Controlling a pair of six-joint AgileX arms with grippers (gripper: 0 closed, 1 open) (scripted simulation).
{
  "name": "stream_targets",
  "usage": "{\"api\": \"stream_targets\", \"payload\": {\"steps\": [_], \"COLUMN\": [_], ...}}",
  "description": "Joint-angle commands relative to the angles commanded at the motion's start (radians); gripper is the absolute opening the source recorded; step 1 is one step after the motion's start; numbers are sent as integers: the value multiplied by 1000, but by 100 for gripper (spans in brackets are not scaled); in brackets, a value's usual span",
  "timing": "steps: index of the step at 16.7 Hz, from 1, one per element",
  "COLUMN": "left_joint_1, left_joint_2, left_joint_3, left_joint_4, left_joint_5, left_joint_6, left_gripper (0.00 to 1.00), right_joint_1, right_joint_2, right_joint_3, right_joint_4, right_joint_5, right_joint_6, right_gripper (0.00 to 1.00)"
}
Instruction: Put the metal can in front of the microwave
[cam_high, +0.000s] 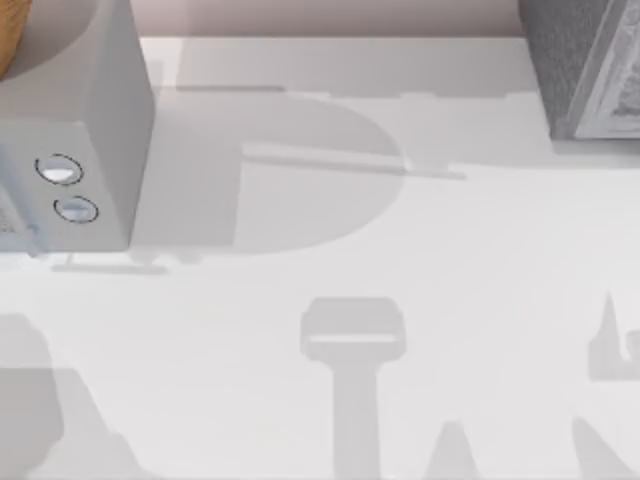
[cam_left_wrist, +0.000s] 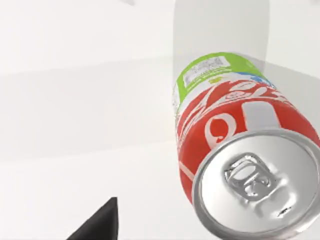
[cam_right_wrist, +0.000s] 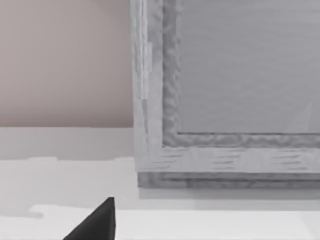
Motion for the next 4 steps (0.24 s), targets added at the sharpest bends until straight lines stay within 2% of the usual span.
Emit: {"api": "stream_targets", "payload": {"steps": [4], "left_joint_1": [-2], "left_joint_2": [-18], "left_joint_3": [72], "left_joint_4": [-88], "left_joint_5": [0], "left_joint_6": [-3], "left_gripper": [100], "right_joint_1": [0], "right_joint_2": [0], "right_joint_3": [0], "right_joint_4": [0], "right_joint_5": [0], "right_joint_6": [0], "right_gripper": [100]}}
